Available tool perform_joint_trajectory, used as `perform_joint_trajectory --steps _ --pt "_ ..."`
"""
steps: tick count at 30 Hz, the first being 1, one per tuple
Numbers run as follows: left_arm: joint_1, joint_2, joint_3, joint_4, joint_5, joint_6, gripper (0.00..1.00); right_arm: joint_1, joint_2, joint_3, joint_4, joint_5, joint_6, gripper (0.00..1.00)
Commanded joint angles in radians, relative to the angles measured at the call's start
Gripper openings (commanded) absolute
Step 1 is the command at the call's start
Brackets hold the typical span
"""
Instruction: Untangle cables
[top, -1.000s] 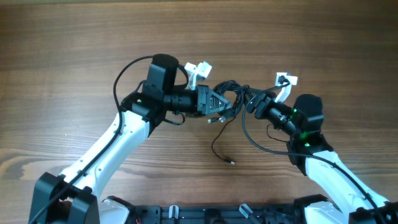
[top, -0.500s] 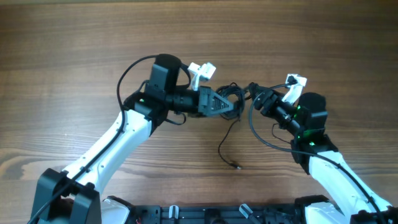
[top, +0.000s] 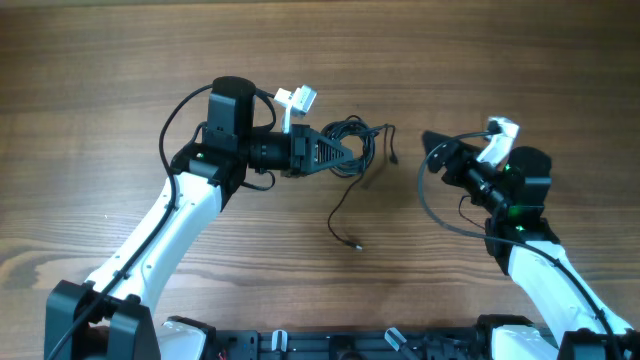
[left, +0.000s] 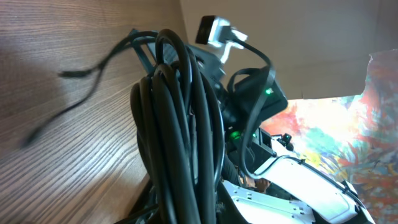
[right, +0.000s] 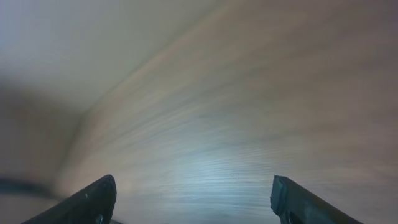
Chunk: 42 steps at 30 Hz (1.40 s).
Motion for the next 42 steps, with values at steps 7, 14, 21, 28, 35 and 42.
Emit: perform_joint_trajectory --steps 7,14,21,28,35,42 --pt "0.002 -0.024 0.004 0.006 0.001 -0.116 0.04 0.062 0.008 0.0 0.14 -0.433 -0.055 0.79" --pt "0.002 -0.024 0.004 0.006 0.001 -0.169 0.04 0.127 0.008 0.0 0.241 -0.41 -0.051 0.58" --pt "0.001 -0.024 0.004 0.006 0.009 -0.328 0.04 0.172 0.009 0.0 0.246 -0.27 -0.037 0.45" --pt "0.001 -0.024 0.004 0.006 0.014 -0.349 0.04 0.209 0.009 0.0 0.225 -0.138 0.194 0.42" --pt "0.001 -0.024 0.004 0.006 0.016 -0.349 0.04 0.241 0.009 0.0 0.207 -0.129 0.248 0.45" --pt "-0.001 -0.024 0.004 0.006 0.016 -0.371 0.04 0.287 0.009 0.0 0.169 -0.01 0.328 0.47"
